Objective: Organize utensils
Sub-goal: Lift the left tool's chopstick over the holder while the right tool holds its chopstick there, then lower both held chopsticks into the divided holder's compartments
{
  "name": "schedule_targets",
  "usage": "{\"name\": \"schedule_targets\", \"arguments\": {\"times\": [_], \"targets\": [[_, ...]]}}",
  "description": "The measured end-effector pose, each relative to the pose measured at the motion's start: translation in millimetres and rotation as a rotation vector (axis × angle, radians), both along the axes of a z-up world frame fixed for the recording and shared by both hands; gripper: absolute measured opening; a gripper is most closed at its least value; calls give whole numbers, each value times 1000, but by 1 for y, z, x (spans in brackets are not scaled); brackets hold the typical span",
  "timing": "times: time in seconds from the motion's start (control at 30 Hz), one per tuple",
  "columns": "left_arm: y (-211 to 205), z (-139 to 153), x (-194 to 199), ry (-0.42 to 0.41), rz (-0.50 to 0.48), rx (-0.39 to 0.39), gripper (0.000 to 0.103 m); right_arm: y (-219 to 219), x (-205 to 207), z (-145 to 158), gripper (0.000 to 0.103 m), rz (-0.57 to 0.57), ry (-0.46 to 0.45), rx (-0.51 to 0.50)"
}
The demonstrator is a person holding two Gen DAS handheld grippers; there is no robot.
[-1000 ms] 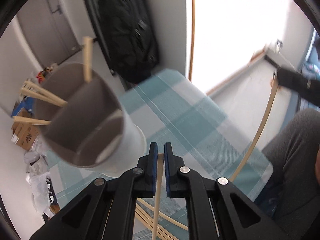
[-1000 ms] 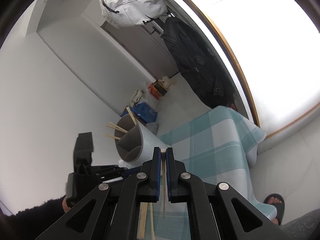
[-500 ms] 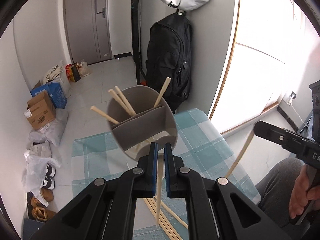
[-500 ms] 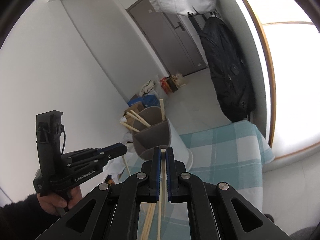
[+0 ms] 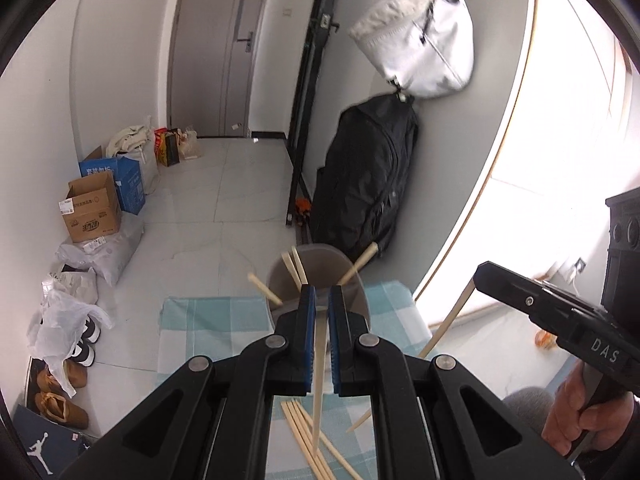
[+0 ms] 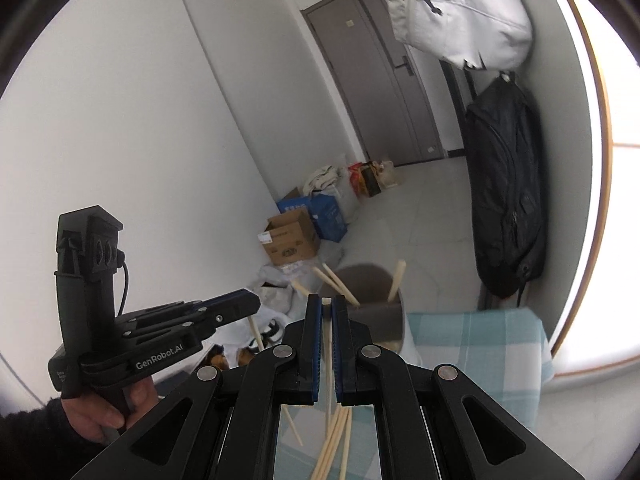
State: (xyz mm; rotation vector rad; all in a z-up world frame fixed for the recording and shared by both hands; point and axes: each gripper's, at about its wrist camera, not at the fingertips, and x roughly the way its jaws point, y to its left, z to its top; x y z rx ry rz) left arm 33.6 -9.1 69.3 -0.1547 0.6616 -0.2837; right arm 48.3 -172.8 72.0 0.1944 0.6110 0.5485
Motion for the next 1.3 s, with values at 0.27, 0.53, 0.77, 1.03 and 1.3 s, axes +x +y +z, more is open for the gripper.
{"name": "schedule_targets", "arguments": {"times": [0.27,0.53,0.77,1.03,1.3], "targets": [[12,36,26,-70,60,-121,2,13,40,53,4,18,-42,-40],[13,53,53,-126,89,-180,2,23,79,82,4,18,-96,-98],[21,46,76,-167,167,-219,2,30,114,80,4,14,-111,-132],[15,20,90,-163,193,-186,2,29,137,51,4,2,-79,-143],[4,6,88,-163,125,-140,2,26,142,27,4,2,-49,-131]]}}
